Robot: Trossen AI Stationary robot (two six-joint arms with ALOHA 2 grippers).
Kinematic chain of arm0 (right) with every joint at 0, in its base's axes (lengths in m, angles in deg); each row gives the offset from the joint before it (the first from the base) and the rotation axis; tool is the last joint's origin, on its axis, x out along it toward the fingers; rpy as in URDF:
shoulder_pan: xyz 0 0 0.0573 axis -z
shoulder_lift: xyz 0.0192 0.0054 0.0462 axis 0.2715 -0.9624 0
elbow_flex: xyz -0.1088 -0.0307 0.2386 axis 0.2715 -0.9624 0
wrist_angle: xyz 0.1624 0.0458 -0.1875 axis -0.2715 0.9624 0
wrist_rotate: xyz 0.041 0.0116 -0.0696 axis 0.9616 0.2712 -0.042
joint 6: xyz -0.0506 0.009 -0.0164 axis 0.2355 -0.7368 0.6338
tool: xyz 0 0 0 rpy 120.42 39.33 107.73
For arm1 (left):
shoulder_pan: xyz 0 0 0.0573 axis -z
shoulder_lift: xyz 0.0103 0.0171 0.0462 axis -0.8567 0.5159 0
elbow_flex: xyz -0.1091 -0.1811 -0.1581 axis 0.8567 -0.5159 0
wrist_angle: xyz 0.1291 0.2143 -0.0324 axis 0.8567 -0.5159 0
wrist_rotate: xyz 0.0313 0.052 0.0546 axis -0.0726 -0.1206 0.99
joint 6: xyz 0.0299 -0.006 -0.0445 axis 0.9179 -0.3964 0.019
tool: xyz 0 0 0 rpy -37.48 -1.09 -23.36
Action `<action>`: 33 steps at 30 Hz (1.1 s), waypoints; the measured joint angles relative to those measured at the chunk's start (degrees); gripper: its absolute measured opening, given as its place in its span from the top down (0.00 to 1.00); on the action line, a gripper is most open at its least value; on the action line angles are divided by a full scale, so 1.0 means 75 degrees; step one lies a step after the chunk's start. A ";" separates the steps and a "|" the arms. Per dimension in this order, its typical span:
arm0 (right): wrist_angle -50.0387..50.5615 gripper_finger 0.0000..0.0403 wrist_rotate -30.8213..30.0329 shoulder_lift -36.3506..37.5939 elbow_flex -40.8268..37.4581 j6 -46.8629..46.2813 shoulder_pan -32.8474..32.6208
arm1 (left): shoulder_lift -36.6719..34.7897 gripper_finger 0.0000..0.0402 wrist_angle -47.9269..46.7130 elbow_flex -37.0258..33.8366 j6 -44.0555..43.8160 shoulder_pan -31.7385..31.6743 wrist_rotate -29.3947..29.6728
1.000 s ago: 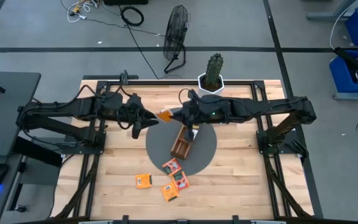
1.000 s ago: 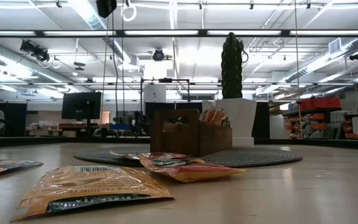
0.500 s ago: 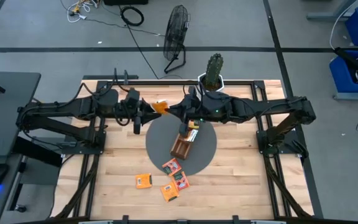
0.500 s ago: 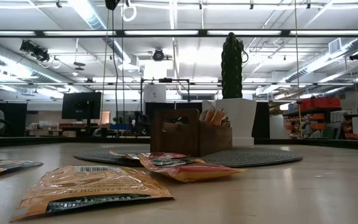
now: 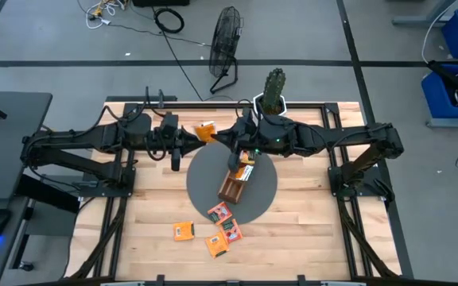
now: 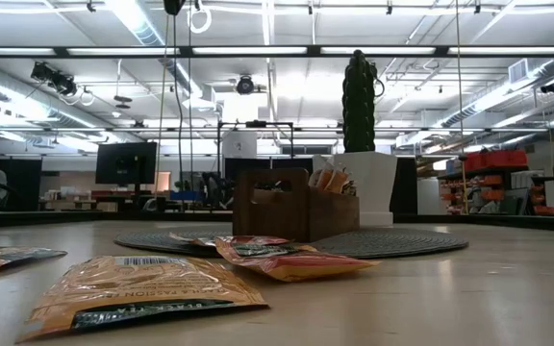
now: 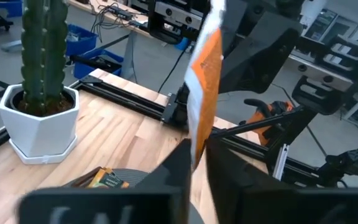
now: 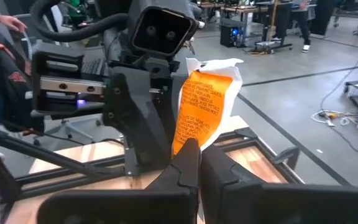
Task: Pick & Place Tea
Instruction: Put the white tea bag into the middle section of the wooden organizer
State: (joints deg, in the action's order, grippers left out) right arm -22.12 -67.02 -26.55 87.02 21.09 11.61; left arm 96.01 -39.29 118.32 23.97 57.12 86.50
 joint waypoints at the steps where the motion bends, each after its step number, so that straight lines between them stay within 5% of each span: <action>1: -0.0002 1.00 0.0042 0.0000 0.0000 0.0000 0.0000 | 0.0000 0.93 -0.0005 0.0000 0.0024 0.0000 0.0000; 7: 0.0005 0.98 0.0042 0.0000 0.0000 0.0085 0.0000 | -0.0003 0.98 -0.0011 0.0000 0.0081 -0.0085 -0.0017; 19: 0.1135 0.79 0.0199 0.0204 -0.0006 -0.0295 -0.0009 | -0.0067 0.99 -0.0694 -0.0003 0.0161 -0.0085 -0.0669; 33: 0.3327 0.73 0.1719 0.0430 0.0905 -0.0745 0.0234 | 0.0113 0.99 -0.2715 0.0006 0.0167 -0.0125 -0.2041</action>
State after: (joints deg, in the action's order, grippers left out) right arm 2.83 -54.13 -23.33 93.80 15.50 13.36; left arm 96.85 -59.66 118.36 25.22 56.18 71.19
